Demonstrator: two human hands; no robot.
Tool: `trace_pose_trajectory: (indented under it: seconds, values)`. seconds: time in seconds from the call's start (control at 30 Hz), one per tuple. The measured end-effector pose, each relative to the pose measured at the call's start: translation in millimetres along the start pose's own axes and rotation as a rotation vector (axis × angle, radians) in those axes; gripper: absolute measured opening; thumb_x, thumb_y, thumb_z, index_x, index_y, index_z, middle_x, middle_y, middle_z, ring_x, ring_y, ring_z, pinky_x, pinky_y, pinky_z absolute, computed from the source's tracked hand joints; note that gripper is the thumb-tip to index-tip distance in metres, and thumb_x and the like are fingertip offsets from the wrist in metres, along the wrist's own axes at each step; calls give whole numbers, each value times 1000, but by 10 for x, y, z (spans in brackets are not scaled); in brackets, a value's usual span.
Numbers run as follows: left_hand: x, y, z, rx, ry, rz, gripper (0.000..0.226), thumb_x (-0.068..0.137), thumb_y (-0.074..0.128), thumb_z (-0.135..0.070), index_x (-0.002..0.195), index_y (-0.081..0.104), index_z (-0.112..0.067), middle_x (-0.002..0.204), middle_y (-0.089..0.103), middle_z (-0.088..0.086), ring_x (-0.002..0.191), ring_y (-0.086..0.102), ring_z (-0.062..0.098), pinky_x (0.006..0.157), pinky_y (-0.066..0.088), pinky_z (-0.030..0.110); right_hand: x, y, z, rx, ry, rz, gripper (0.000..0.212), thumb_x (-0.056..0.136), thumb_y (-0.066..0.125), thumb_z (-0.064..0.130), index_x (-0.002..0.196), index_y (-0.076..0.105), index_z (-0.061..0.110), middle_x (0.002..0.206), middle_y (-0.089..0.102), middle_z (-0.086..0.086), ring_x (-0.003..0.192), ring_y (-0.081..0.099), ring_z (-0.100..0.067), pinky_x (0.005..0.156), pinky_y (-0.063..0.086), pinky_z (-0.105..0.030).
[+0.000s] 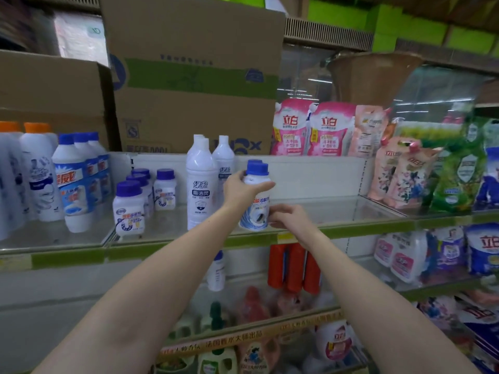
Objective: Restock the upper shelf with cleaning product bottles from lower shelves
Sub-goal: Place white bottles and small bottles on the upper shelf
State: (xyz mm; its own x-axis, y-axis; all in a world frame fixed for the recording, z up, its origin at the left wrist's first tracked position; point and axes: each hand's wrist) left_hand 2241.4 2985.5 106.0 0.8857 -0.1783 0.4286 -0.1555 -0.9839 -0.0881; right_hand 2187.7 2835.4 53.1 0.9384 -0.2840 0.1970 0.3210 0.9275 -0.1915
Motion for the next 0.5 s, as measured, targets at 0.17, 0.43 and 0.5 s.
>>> trace_pose_trajectory:
  seconds: [0.17, 0.43, 0.5]
  values:
    - [320, 248, 167, -11, -54, 5, 40, 67, 91, -21, 99, 68, -16, 93, 74, 0, 85, 72, 14, 70, 58, 25, 408, -229, -40, -65, 57, 12, 25, 89, 60, 0, 111, 72, 1, 97, 74, -14, 88, 69, -20, 75, 55, -27]
    - [748, 608, 639, 238, 9, -35, 58, 67, 87, -46, 114, 63, -23, 108, 63, 1, 95, 65, 15, 86, 55, 32, 984, -205, -374, -143, 42, -26, 13, 96, 60, 9, 109, 60, 10, 98, 67, -10, 81, 61, -18, 79, 54, -41]
    - [821, 598, 696, 308, 5, -58, 61, 67, 83, -53, 117, 60, -26, 111, 53, 5, 99, 61, 20, 94, 52, 39, 1068, -188, -392, -182, 27, 2, 16, 97, 58, 8, 112, 60, 9, 106, 67, -13, 88, 62, -18, 85, 54, -39]
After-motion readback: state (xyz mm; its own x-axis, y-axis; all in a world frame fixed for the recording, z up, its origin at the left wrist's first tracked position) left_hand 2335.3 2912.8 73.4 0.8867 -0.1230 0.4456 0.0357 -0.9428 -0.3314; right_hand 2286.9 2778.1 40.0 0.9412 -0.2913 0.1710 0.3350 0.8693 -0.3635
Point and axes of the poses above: each hand's wrist, its own x-axis towards the middle knuckle, its own y-axis out of the palm, z = x × y
